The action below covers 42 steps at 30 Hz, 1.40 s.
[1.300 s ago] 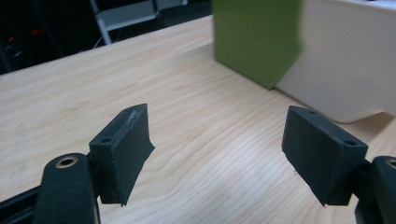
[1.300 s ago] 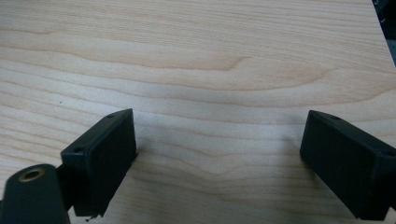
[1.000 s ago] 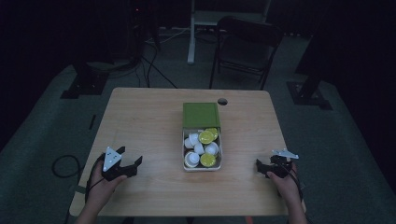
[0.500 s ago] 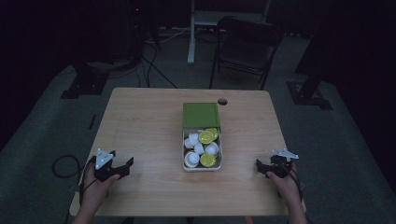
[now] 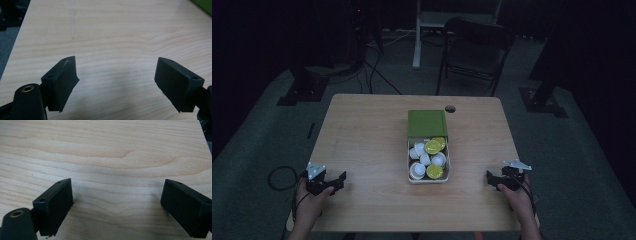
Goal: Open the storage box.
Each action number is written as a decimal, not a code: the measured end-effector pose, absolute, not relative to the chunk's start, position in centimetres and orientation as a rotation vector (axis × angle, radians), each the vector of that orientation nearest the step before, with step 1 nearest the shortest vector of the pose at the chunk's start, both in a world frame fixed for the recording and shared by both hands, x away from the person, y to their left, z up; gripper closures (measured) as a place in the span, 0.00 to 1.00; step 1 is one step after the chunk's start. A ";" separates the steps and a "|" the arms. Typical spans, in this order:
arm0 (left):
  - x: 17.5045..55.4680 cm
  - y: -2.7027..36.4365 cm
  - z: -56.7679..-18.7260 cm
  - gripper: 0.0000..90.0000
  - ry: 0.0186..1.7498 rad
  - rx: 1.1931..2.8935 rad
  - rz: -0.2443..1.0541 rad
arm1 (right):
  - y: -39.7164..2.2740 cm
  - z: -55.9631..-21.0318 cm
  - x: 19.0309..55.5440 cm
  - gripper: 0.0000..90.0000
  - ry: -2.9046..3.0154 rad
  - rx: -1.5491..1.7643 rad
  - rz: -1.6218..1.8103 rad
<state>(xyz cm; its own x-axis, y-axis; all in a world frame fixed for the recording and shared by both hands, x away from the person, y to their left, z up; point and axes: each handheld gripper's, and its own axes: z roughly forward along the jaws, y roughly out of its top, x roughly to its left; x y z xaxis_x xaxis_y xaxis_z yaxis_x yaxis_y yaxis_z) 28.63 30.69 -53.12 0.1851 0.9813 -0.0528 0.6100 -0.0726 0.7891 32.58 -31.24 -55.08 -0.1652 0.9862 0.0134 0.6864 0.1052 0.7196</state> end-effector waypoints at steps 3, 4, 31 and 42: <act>28.6 31.0 -53.3 0.21 1.556 1.759 0.676 | -31.2 -55.1 32.6 0.11 1.910 1.626 0.825; 28.6 31.1 -53.4 0.21 1.571 1.758 0.674 | -31.2 -55.1 32.6 0.11 1.910 1.626 0.824; 29.0 31.7 -54.5 0.15 1.706 1.799 0.721 | -31.2 -55.1 32.6 0.11 1.911 1.627 0.824; 29.8 31.8 -54.6 0.00 1.785 1.782 0.714 | -31.2 -55.1 32.6 0.11 1.911 1.627 0.822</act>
<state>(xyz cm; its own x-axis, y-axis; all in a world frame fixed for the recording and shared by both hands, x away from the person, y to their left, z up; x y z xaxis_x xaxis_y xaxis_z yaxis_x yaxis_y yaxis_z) 29.83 31.79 -54.64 -0.0044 1.0000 0.0074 0.7292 -0.0019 0.6843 32.57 -31.23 -55.07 -0.1649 0.9862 0.0128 0.6873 0.1056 0.7186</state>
